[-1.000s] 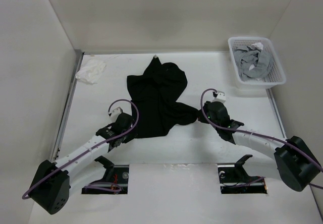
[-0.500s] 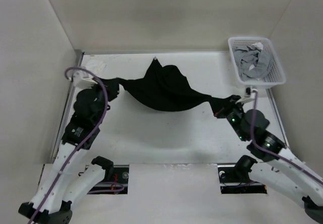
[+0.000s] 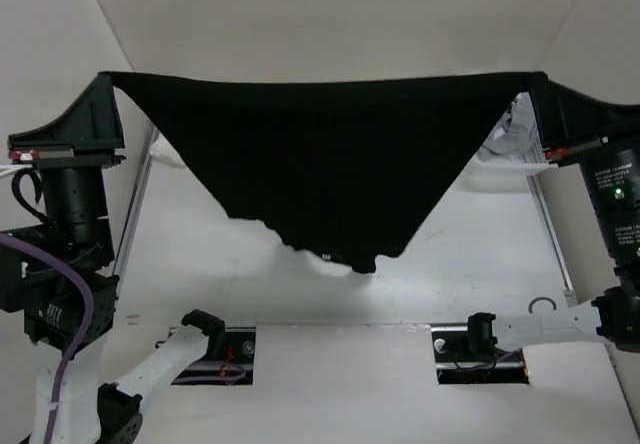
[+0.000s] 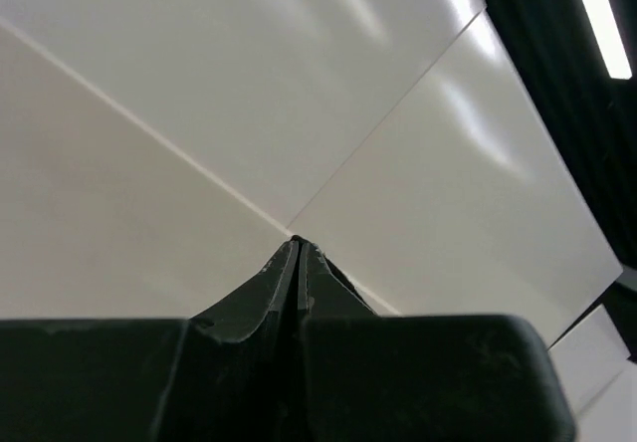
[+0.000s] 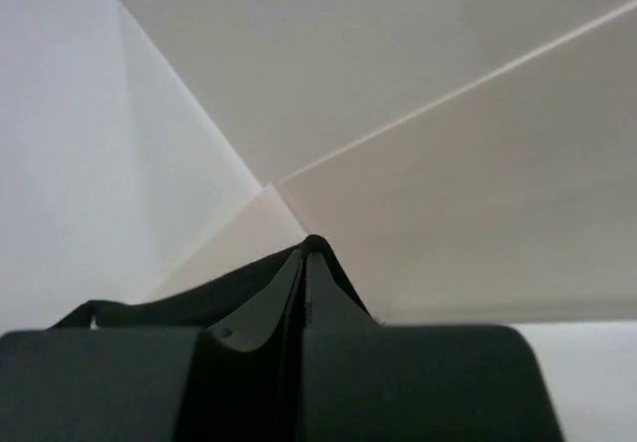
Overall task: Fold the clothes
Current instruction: Flatten the tank top out
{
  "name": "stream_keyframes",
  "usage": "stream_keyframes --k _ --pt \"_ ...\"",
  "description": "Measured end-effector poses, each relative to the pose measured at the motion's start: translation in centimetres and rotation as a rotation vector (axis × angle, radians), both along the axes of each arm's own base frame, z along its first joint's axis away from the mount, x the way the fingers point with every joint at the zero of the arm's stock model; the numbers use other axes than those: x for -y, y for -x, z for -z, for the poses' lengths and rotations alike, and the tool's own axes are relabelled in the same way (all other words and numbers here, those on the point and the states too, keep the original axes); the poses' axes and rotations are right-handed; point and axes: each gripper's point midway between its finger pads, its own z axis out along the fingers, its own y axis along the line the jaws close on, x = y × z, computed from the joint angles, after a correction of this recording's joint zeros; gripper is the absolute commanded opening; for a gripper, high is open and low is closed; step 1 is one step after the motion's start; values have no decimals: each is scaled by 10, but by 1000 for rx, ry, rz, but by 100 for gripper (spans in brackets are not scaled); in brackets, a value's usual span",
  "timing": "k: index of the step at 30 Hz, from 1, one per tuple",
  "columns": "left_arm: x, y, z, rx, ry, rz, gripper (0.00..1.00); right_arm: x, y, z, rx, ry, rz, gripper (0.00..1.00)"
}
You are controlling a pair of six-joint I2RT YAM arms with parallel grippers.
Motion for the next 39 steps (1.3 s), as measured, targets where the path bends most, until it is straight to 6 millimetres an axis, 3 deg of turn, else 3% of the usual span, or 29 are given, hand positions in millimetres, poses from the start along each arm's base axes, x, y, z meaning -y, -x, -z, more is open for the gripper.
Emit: stream_keyframes --k 2,4,8,12,15,17,19,22,25,28,31,33,36,39 --pt "0 -2 -15 27 1 -13 1 -2 -3 -16 26 19 39 0" --pt "4 -17 -16 18 -9 -27 1 -5 -10 -15 37 64 99 0" --pt "21 -86 16 -107 -66 -65 1 -9 -42 11 27 172 269 0" --pt "34 -186 86 -316 -127 -86 1 -20 -101 50 -12 270 364 0" --pt "33 -255 150 -486 -140 -79 1 -29 -163 83 -78 313 360 0" --pt "29 -289 190 -589 -138 -73 1 -37 -210 110 -147 334 331 0" --pt "26 -317 214 -664 -134 -62 1 -44 -255 134 -221 352 300 0" --pt "22 -348 209 -680 -128 -56 1 -54 -309 149 -303 360 257 0" --pt "16 -362 171 -607 -122 -55 1 -59 -339 129 -300 337 232 0" --pt "2 -356 124 -510 -113 -72 1 -57 -336 87 -241 297 218 0" --pt "-12 -343 86 -423 -104 -93 1 -50 -311 41 -149 251 215 0" --pt "-18 -335 73 -391 -103 -103 1 -44 -290 18 -103 229 213 0" --pt "-18 -326 69 -381 -117 -101 1 -37 -269 15 -106 229 209 0" --pt "-13 -315 85 -407 -144 -90 1 -32 -257 46 -168 256 209 0"
